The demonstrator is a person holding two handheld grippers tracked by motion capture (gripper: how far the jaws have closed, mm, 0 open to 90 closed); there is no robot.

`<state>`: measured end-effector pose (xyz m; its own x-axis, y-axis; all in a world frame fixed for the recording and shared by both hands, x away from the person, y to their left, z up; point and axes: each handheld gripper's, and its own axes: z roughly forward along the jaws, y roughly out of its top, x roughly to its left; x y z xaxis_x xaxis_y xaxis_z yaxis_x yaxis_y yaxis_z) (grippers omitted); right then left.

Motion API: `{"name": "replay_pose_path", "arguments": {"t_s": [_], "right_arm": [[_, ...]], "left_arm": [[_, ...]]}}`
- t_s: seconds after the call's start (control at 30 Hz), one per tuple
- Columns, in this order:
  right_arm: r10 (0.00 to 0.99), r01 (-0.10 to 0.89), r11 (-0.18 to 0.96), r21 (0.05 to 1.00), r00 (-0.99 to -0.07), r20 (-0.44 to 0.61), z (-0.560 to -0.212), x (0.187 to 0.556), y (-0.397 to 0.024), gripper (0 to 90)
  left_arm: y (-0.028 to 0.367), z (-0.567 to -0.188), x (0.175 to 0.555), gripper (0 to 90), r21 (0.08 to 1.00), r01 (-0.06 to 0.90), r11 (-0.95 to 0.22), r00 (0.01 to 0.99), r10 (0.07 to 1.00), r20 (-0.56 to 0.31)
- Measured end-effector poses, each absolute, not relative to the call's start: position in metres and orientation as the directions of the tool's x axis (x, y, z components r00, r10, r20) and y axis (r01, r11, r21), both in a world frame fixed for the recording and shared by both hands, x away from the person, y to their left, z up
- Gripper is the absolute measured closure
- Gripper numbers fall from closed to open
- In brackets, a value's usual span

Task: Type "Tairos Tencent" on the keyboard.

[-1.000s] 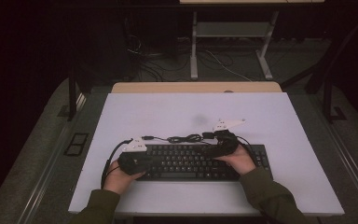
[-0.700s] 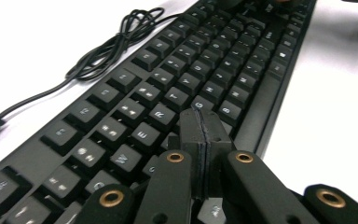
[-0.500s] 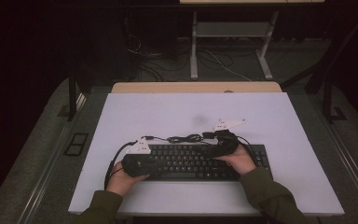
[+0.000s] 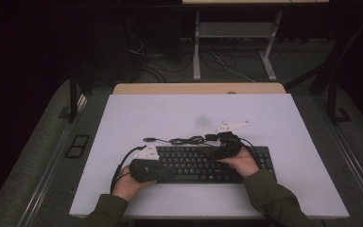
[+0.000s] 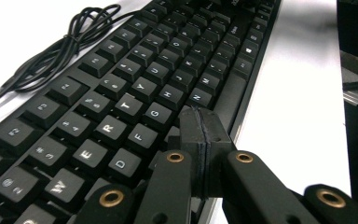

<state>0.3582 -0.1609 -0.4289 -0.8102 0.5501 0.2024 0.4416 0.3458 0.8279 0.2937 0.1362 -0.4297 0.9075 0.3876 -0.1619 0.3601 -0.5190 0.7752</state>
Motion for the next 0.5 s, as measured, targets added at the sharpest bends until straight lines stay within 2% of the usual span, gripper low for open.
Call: {"name": "replay_pose_path", "arguments": {"t_s": [0.5], "right_arm": [[0.550, 0.441, 0.346, 0.828, -0.810, 0.202, -0.4286, 0.3583, -0.1612, 24.7]], "left_arm": [[0.1290, -0.4349, 0.2924, 89.2, 0.757, 0.355, -0.548, 0.916, 0.366, -0.165]]}}
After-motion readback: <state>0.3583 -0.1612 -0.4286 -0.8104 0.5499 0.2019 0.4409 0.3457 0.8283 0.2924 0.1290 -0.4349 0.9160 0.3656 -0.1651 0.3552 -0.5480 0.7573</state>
